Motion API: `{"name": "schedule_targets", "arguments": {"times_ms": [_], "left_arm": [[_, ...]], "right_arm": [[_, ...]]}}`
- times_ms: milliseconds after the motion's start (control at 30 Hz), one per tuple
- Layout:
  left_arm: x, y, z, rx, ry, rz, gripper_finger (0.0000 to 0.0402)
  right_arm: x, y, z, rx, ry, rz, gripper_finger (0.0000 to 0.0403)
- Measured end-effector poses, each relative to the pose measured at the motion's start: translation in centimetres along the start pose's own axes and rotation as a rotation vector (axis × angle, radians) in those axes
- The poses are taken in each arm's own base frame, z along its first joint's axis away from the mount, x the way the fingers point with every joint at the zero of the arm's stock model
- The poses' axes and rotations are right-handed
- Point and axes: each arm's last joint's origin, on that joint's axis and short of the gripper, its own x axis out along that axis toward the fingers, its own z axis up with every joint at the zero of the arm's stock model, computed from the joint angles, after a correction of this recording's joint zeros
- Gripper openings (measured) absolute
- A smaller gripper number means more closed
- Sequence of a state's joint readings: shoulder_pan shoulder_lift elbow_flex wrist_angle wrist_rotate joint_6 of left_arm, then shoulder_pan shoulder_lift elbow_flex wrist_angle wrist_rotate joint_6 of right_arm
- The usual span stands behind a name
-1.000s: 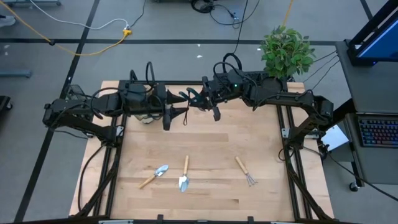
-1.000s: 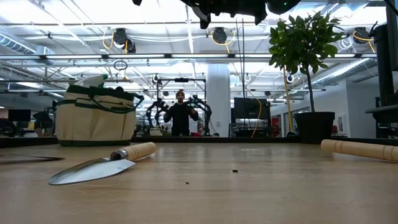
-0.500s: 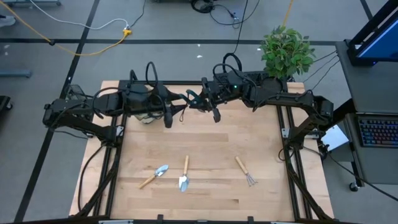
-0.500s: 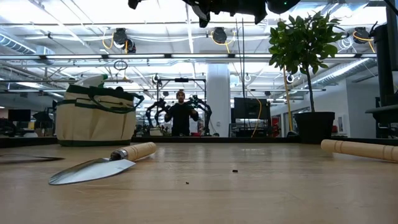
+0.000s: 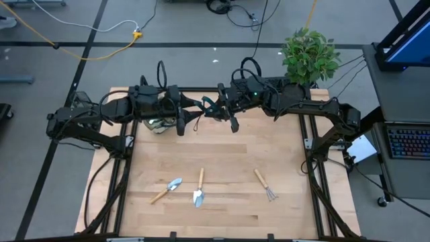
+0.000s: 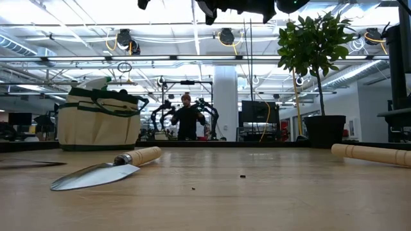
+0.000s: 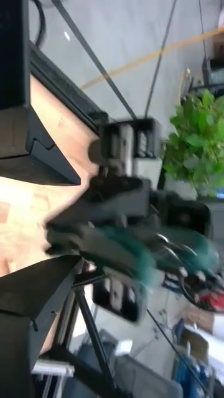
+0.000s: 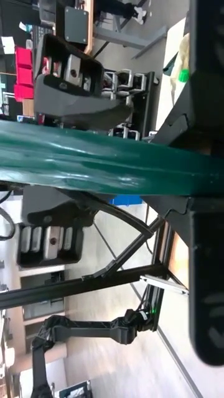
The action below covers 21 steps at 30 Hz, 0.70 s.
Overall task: Pick & Place Garden tools in Gardening bag
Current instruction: Put the shear scissor into the gardening bag
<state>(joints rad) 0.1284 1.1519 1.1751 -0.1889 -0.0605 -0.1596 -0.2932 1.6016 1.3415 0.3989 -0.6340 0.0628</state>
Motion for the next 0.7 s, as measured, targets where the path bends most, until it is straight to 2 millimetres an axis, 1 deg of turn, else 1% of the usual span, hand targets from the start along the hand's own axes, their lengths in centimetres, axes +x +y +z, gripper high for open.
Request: {"name": "schedule_targets", "arguments": {"times_ms": [200, 433, 600, 700], "left_arm": [[0.0, -0.2, 0.0, -0.01, 0.005, -0.058, 0.02], [0.0, 0.1, 0.2, -0.019, -0.011, -0.049, 0.02], [0.7, 0.3, 0.2, -0.027, -0.023, -0.073, 0.02], [1.6, 0.3, 0.1, -0.029, -0.034, -0.106, 0.02]], "right_arm": [[0.1, 0.0, -0.1, 0.001, 0.001, 0.0, 0.0042], [0.1, 0.1, 0.0, -0.002, -0.005, 0.003, 0.0042], [0.3, 0.3, 0.0, 0.0, -0.004, 0.011, 0.0042], [0.3, 0.4, 0.0, -0.001, -0.005, 0.012, 0.0042]]}}
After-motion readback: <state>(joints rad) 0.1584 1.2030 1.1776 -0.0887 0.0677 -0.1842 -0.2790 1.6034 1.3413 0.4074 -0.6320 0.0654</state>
